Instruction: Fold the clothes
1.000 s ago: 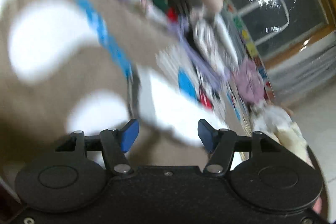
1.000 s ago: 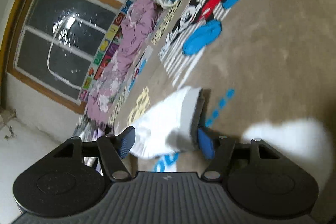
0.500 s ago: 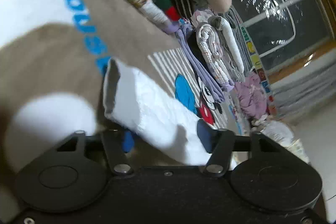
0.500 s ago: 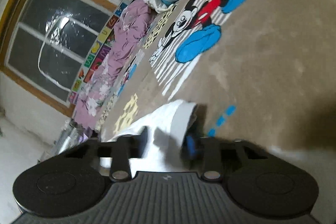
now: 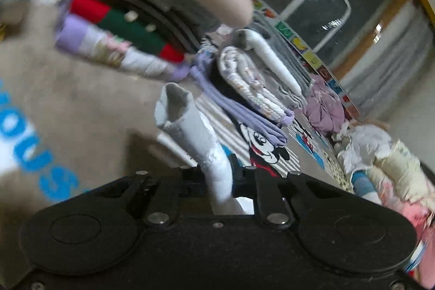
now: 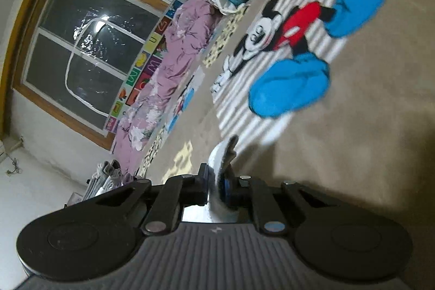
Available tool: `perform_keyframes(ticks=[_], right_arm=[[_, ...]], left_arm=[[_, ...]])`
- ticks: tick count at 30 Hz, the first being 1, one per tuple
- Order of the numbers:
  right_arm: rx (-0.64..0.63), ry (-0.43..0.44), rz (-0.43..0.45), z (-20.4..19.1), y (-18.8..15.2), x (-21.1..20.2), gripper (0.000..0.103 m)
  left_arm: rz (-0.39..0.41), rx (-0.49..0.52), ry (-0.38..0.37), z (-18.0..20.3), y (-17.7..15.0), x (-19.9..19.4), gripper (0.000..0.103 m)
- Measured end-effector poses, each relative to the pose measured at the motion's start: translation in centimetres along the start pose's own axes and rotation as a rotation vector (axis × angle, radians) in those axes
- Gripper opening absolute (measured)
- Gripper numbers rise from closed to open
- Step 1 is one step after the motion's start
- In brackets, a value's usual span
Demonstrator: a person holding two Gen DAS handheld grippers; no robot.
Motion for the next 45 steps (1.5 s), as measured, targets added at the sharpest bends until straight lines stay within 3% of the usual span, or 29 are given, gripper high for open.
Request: perform_keyframes(ticks=[11, 19, 28, 33, 36, 41, 45], right_arm=[[-0.146, 0.057, 0.053, -2.1, 4.0, 3.3, 0.008], [-0.242, 0.049, 0.063, -2.3, 5.4, 5.0, 0.008], [-0.261, -0.042, -0.006, -0.3, 4.5, 6.4, 0.008], [-0.256, -0.09, -0.031, 0.6, 4.0, 6.7, 0.008], [-0.249, -0.12, -0.047, 1.2, 3.8, 6.8, 0.008], [-0.241, -0.152, -0.039, 1.6, 3.9, 6.7, 0.007], [-0.19, -0.187, 0.061, 2.2, 5.6, 5.3, 0.023]], left_arm=[[0.041, 0.228, -0.075, 1.9, 2.6, 2.9, 0.008], [0.011, 0.278, -0.067, 1.0, 2.8, 5.8, 0.007], [-0.048, 0.274, -0.014, -1.0, 2.3, 7.3, 0.008], [-0.109, 0.233, 0.061, -3.0, 1.6, 7.9, 0.008], [-0.131, 0.175, 0.116, -4.5, 1.7, 8.0, 0.017], [-0.1, 0.137, 0.204, -5.9, 2.8, 7.2, 0.029], [-0.006, 0.198, 0.33, -6.2, 4.3, 5.7, 0.041]])
Point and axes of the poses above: each gripper's, at about its wrist camera, not at the fingertips, and x roughly the way its jaws point, z to its right, y to its top, the point moved 9 cm from there along x, roughly the way its jaws point, and after that the axes turned 10 degrees about z, right-handed, at the moved point
